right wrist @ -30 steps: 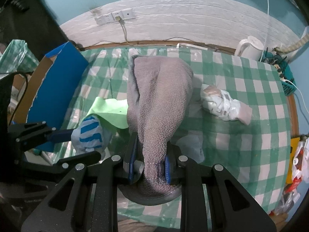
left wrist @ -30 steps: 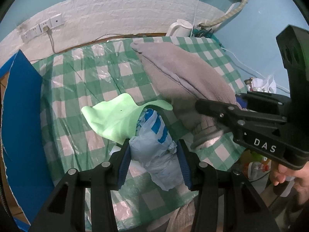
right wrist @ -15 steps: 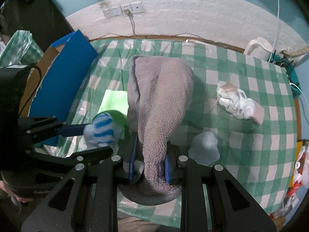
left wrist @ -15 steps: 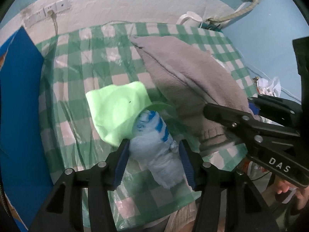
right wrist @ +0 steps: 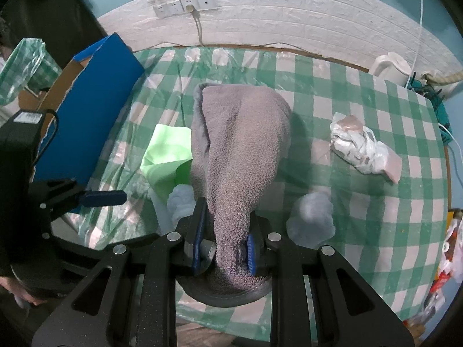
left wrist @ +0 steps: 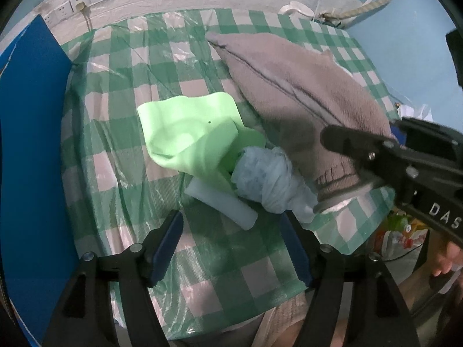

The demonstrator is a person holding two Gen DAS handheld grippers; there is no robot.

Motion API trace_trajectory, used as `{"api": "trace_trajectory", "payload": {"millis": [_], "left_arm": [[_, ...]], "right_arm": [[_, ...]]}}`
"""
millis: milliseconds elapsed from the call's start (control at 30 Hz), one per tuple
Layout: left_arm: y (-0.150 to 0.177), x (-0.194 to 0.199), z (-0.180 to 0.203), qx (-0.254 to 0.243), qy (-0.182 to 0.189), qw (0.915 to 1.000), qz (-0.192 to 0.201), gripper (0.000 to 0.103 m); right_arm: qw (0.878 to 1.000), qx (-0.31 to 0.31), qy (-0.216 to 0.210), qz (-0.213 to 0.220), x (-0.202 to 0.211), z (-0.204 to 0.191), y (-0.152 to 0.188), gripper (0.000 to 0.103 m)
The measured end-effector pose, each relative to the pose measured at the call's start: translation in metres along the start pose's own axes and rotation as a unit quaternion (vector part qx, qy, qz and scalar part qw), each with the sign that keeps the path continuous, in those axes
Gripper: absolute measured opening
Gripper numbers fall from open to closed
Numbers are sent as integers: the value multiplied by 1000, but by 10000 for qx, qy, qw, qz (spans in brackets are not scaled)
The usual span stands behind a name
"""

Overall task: Organize soft objects
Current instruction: 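Lift the striped sock with the left gripper while the right holds the grey towel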

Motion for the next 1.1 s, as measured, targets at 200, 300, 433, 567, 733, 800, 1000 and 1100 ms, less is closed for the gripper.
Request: {"api": "trace_trajectory", "payload": {"millis": [200, 300, 433, 567, 733, 800, 1000, 1100], "left_arm": [[4, -7, 8, 31, 44, 10000, -81, 71], [3, -9, 18, 61, 214, 9997, -125, 71], [-3, -9, 29, 6, 222, 9997, -56, 71], [-10, -9, 36, 69, 277, 9996, -24, 71], [-20, -14, 47, 95, 235, 9997, -9, 71], [-23, -17, 50, 128, 216, 9997, -31, 71], [-35, -34, 66, 230, 137, 9995, -167, 71], [-34, -43, 69, 144, -19, 9996, -237, 71]], "right_arm": [[9999, -19, 98, 30, 4, 3, 1, 22], [9998, -80, 153, 56, 8, 10, 2, 22], [9995, -197, 204, 107, 14, 21, 4, 22], [9990, -308, 260, 205, 22, 34, 5, 22], [9984, -396, 329, 231, 27, 44, 9, 22], [9983, -426, 328, 233, 28, 47, 9, 22], [9979, -506, 326, 254, 29, 56, 11, 22], [9976, -560, 337, 244, 29, 61, 13, 22]]}}
Point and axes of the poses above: each gripper's, at about its wrist camera, not at the fingertips, and x roughly against the way its jaws point, z to its right, y to its underside, the point moved 5 cm from there along -x, roughly the way its jaws point, and after that the axes turned 4 degrees about z, right-handed, at the moved point
